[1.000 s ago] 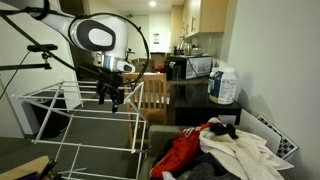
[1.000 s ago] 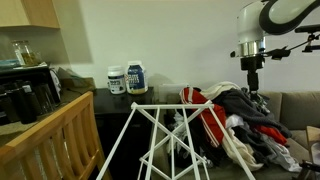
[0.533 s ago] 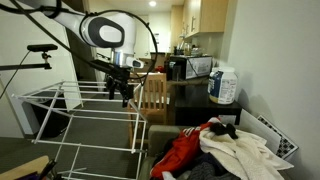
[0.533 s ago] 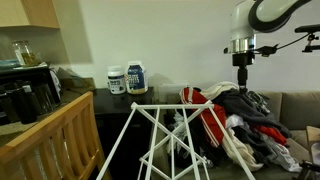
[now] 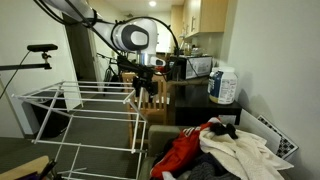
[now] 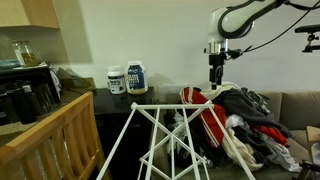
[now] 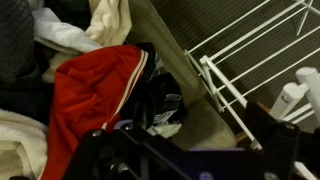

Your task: Put the red short on the cloth hanger

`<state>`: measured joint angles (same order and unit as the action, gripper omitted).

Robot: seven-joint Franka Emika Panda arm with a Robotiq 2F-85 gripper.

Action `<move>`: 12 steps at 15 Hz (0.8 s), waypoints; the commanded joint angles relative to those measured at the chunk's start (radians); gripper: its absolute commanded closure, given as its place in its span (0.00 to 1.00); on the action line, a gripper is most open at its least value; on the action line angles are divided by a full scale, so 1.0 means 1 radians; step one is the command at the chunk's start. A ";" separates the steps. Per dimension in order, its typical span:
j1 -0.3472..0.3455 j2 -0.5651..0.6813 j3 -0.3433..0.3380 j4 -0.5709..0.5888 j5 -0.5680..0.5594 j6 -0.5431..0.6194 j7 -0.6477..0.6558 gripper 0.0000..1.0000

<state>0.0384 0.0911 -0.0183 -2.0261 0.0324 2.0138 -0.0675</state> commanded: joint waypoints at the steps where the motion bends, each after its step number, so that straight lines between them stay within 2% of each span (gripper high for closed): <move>1: -0.031 0.131 -0.017 0.142 -0.051 0.011 0.065 0.00; 8: -0.093 0.332 -0.085 0.370 -0.066 -0.018 0.121 0.00; 12: -0.107 0.435 -0.097 0.447 -0.070 -0.024 0.131 0.00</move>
<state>-0.0608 0.4473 -0.1152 -1.6535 -0.0083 2.0117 0.0277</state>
